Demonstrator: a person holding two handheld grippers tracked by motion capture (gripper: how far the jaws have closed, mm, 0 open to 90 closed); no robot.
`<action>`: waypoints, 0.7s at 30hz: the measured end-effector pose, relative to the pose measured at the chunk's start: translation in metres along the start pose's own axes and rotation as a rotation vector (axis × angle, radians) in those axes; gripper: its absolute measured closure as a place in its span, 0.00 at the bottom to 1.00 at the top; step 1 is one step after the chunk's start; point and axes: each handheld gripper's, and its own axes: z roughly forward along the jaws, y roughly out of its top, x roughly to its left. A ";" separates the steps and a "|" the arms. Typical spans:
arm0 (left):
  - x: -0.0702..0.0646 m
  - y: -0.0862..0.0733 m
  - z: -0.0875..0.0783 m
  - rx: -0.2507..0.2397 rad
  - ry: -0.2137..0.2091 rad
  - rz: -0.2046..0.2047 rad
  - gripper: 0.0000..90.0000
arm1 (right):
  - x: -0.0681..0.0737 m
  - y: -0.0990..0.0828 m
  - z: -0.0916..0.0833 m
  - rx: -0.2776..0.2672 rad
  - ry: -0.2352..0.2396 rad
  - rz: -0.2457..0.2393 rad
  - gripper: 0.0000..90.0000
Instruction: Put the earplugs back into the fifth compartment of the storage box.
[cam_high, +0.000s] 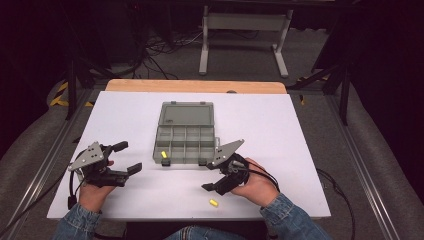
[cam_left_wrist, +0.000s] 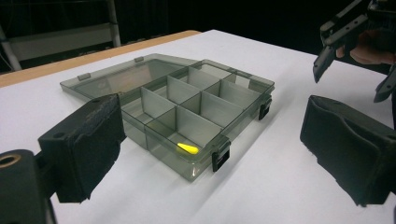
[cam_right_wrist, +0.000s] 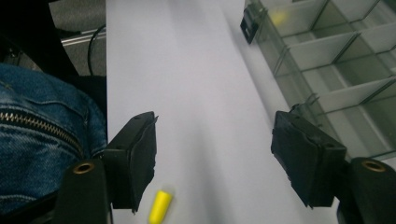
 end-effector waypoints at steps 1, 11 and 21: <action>0.000 0.000 0.000 0.000 -0.001 -0.001 0.08 | 0.001 -0.001 0.001 0.011 0.005 -0.003 0.36; 0.000 0.000 0.000 0.000 -0.004 -0.003 0.08 | 0.006 -0.009 0.012 0.096 0.036 -0.002 0.39; 0.000 0.000 0.000 -0.002 -0.006 -0.007 0.08 | 0.013 -0.016 0.021 0.160 0.057 -0.008 0.44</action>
